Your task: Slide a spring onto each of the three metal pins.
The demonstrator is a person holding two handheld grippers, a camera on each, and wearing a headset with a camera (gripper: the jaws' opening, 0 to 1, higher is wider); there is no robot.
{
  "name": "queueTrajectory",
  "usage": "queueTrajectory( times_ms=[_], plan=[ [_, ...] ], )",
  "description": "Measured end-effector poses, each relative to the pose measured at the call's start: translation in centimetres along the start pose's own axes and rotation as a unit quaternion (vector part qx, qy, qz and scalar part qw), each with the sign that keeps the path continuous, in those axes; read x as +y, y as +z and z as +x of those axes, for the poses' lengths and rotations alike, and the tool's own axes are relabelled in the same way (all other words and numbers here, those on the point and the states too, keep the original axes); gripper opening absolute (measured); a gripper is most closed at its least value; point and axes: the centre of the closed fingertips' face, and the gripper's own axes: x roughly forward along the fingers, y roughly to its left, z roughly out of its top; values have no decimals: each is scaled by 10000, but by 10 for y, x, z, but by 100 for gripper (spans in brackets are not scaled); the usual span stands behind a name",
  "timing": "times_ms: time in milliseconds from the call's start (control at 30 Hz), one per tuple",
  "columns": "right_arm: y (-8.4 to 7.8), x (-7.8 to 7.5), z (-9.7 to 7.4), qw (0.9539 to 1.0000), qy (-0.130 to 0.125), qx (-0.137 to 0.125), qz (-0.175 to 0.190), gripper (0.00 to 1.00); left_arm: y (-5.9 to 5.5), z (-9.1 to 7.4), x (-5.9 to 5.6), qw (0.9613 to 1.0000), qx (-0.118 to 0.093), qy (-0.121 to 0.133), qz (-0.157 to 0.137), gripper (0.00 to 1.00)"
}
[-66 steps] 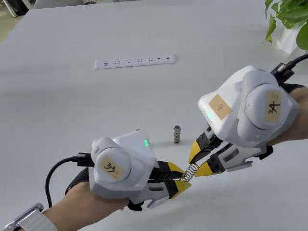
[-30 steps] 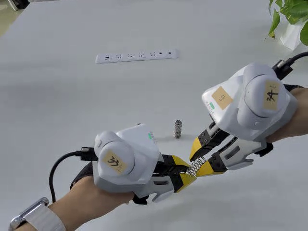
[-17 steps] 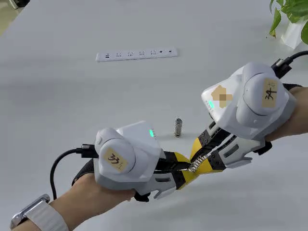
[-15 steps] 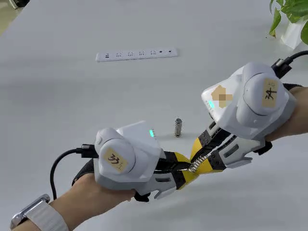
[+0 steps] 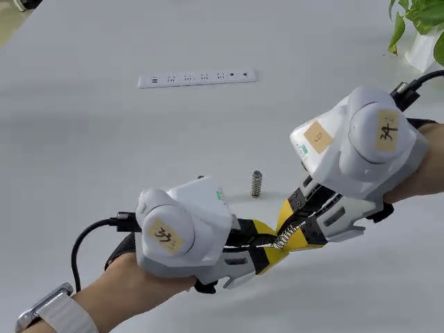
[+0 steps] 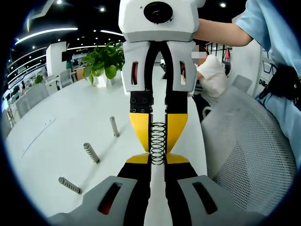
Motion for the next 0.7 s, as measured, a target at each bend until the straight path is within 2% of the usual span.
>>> queueTrajectory(
  times_ms=[233,567,700],
  plan=[
    [0,1,1,10000,31,21,16,7,-1,1,-1,10000,-32,23,-5,7],
    [-1,-4,-1,10000,-46,3,56,7,0,0,4,9998,-125,164,-82,8],
    [-2,-4,-1,10000,-53,12,65,7,-5,-2,7,9995,-73,266,-128,15]
  ],
)
